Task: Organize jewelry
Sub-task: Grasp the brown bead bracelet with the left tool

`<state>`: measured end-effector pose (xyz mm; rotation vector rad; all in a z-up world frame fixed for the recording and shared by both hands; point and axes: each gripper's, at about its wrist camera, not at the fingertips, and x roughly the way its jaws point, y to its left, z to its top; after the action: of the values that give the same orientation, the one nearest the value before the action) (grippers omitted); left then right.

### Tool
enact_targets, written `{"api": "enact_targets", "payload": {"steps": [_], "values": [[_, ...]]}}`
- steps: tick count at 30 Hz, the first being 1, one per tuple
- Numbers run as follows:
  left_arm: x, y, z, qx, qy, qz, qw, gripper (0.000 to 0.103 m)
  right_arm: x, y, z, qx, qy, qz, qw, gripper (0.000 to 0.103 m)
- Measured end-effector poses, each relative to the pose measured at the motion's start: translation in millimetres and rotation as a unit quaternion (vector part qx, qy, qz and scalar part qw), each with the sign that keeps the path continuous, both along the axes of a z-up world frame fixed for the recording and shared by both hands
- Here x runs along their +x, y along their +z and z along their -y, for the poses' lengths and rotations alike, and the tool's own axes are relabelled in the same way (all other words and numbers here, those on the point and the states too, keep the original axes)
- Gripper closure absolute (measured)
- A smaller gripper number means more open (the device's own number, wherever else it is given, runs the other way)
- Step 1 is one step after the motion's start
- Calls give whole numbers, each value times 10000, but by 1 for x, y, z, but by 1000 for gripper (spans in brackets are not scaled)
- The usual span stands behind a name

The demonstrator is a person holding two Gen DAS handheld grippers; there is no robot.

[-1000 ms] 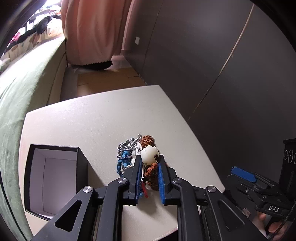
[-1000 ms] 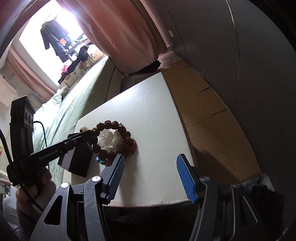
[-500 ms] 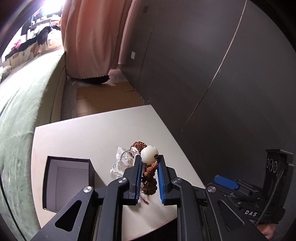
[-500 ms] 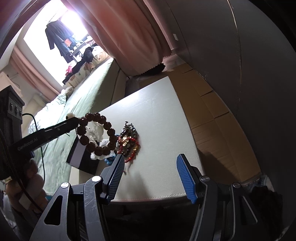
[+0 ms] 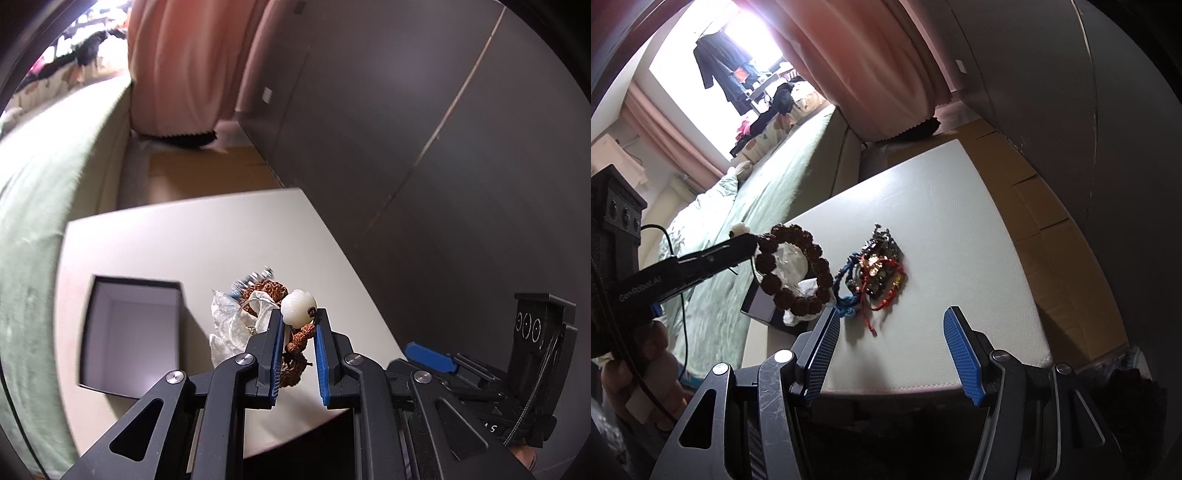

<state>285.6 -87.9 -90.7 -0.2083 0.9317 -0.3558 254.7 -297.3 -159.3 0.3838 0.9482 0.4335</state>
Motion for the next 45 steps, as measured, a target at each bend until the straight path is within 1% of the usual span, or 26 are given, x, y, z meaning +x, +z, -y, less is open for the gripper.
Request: {"api": "enact_targets", "payload": {"steps": [4,8,10,16,19,21,25,28,30,31,32,33,34,35,36,39,41,42,43,45], "values": [[0,-8,11,-96,-177,-76,9998,87,-1,-4,12,-48,-158,-93,9998,43],[10,-23,15,282,-11,-250,9993,86,0,-8,21,-109,-255,-130,9995,43],[11,-28,15,327,3,-300,9990,85,1,-11,23,-101,-264,-160,9995,43],[19,-38,9,537,107,-426,9976,85,4,-21,23,-91,-246,-278,9993,43],[18,-47,6,709,152,-548,9959,85,4,-23,22,-93,-223,-309,9992,43],[11,-56,4,798,111,-655,9946,85,4,-23,22,-135,-201,-308,9992,43],[-1,-78,1,806,124,-922,9924,85,3,-25,29,-146,-243,-311,9991,43],[-4,-92,0,951,147,-1106,9892,85,3,-28,30,-146,-253,-333,9990,43],[-4,-96,-2,982,197,-1188,9879,84,2,-29,29,-154,-247,-340,9990,43],[-5,-95,-3,978,223,-1163,9881,81,1,-29,28,-139,-239,-339,9990,43],[-4,-94,-4,994,240,-1126,9884,75,0,-29,28,-131,-228,-337,9991,43],[-3,-92,-4,1036,264,-1068,9885,58,0,-30,27,-133,-220,-336,9991,43],[-1,-91,-4,1056,285,-981,9891,45,-1,-30,26,-135,-210,-339,9991,43],[1,-90,-4,1061,303,-890,9899,44,-1,-30,26,-133,-203,-343,9991,43],[2,-89,-4,1089,326,-817,9902,44,-1,-31,26,-126,-199,-347,9991,43],[11,-89,-6,1179,383,-800,9891,44,0,-33,28,-107,-207,-349,9991,43],[15,-88,-8,1169,457,-768,9891,52,0,-34,29,-111,-205,-357,9991,43],[17,-87,-8,1148,481,-764,9893,62,0,-34,31,-109,-208,-361,9991,43],[20,-86,-9,1120,483,-774,9895,69,0,-34,31,-104,-209,-362,9991,43],[24,-85,-11,1084,531,-777,9896,73,1,-36,33,-105,-221,-376,9990,43]]}}
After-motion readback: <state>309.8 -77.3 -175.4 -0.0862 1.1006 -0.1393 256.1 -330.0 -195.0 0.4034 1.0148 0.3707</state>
